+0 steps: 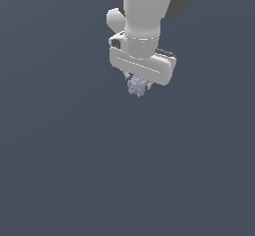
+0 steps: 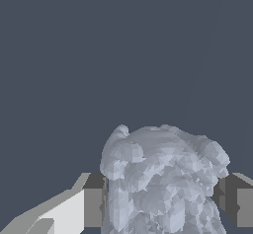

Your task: Pick up the object and move it to a goal position.

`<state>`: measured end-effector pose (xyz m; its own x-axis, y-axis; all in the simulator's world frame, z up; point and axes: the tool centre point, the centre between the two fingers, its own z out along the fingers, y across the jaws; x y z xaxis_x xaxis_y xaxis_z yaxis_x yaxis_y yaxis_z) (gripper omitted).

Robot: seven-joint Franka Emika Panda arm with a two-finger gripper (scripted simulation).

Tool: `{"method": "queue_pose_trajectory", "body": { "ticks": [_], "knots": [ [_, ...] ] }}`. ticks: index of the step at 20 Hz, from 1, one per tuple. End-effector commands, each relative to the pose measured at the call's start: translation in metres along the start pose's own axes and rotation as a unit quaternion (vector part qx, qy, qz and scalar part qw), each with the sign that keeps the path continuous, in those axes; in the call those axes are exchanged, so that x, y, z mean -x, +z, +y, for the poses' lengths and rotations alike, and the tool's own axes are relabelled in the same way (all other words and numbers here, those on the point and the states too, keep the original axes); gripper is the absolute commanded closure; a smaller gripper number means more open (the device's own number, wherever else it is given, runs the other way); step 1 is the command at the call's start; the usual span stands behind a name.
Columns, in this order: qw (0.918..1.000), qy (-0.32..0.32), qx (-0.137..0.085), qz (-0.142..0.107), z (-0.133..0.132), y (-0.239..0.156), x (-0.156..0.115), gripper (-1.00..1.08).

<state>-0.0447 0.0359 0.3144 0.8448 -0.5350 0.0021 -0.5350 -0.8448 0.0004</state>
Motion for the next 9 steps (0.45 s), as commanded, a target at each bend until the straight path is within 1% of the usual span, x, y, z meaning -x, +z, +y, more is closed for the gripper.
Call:
{"method": "queue_pose_trajectory", "body": {
  "ticks": [1, 5, 9],
  "knots": [
    [1.0000, 0.000, 0.000, -0.001, -0.004, -0.013, 0.003, 1.08],
    [1.0000, 0.000, 0.000, -0.001, -0.009, -0.025, 0.005, 1.08],
    [1.0000, 0.000, 0.000, -0.001, -0.010, -0.029, 0.005, 1.08]
  ]
}}
